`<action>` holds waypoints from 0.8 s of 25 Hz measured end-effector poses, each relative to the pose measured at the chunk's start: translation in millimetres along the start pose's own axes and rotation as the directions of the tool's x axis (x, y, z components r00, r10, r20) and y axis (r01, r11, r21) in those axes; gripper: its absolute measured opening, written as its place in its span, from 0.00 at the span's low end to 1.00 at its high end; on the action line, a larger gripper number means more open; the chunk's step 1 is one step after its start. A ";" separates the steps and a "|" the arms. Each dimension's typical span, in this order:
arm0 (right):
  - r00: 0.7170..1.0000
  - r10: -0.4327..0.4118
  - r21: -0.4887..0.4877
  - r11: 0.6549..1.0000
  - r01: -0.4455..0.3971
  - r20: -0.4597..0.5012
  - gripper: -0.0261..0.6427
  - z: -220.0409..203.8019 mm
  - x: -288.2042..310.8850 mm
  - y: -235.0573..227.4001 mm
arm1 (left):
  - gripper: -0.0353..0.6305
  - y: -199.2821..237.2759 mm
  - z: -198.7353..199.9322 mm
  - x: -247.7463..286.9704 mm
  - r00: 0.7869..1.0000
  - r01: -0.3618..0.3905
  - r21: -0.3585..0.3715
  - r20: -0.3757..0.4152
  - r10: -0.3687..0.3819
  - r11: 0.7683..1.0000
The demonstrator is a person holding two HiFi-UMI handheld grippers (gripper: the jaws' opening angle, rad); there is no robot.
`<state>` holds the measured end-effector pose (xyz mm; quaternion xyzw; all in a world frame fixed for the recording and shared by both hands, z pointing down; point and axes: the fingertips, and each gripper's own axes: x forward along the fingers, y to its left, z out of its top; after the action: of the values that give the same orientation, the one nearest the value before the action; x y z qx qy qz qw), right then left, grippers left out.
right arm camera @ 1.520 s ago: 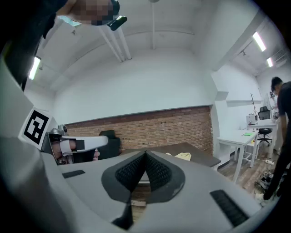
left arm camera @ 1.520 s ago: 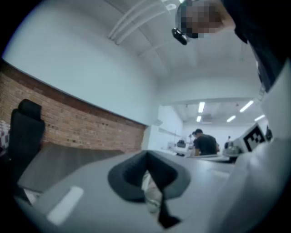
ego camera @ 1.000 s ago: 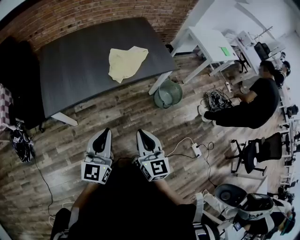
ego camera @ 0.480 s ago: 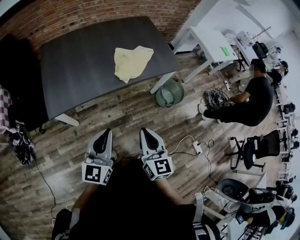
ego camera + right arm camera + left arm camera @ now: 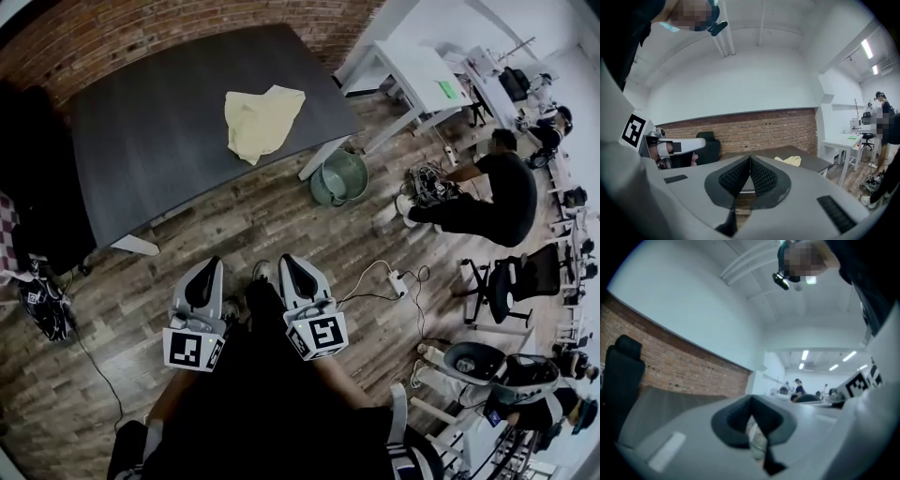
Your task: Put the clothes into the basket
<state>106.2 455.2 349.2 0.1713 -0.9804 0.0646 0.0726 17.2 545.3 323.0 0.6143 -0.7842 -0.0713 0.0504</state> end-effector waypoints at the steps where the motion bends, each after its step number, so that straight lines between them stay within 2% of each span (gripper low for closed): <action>1: 1.000 0.002 0.003 1.000 -0.002 -0.002 0.05 -0.8 4.6 -2.2 | 0.06 2.2 -0.8 3.7 1.000 -0.002 0.000 -0.001 0.002 1.000; 8: 0.999 0.032 0.007 0.999 -0.032 0.004 0.05 5.3 47.9 -26.8 | 0.06 20.4 1.2 44.6 1.000 -0.019 0.017 -0.007 0.019 1.000; 12: 0.998 0.054 0.005 0.998 -0.055 0.012 0.05 14.9 80.2 -48.0 | 0.06 33.4 5.6 82.6 0.999 -0.032 0.036 -0.006 0.032 0.999; 20: 0.994 0.109 0.013 0.994 -0.109 -0.018 0.05 23.1 137.8 -98.9 | 0.06 39.5 6.0 163.9 0.998 -0.043 0.031 -0.040 0.044 0.999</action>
<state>9.3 314.5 359.3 0.1172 -0.9872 0.0761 0.0770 -61.0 395.8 322.5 0.5992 -0.7971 -0.0460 0.0586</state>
